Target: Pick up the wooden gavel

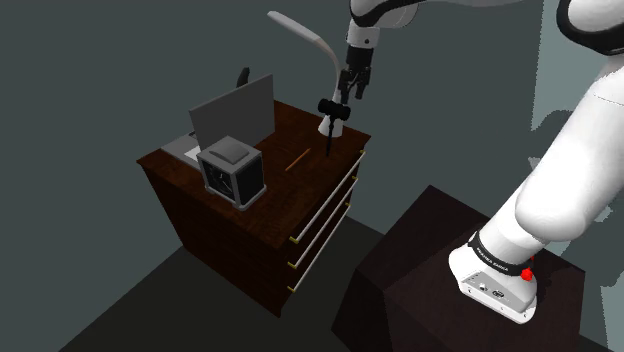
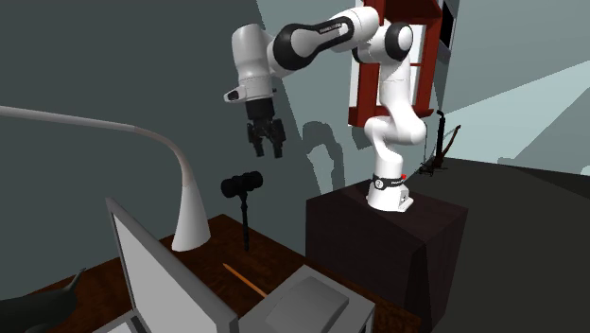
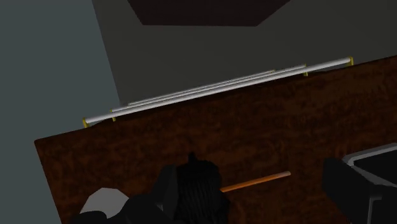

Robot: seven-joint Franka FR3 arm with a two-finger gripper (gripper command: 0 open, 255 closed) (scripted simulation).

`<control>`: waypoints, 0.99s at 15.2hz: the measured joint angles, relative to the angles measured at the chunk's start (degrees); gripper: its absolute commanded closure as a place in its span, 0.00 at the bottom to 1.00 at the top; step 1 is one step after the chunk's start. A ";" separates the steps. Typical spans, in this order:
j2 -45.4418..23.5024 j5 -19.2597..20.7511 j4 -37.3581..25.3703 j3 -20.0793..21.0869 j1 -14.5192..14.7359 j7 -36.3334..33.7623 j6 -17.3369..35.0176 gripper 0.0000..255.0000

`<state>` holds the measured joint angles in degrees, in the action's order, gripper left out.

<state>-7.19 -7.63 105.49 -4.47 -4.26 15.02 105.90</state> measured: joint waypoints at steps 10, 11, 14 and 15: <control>-13.34 -2.73 -10.35 -0.54 -1.82 1.90 2.19 0.00; -13.73 -2.81 -10.16 -0.53 -1.85 2.03 2.77 0.00; -14.12 -2.94 -8.90 -0.47 -1.79 2.24 4.39 1.00; -14.06 -2.94 -8.75 -0.47 -1.78 2.24 4.52 1.00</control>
<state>-21.25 -10.57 96.74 -4.94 -6.04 17.26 110.42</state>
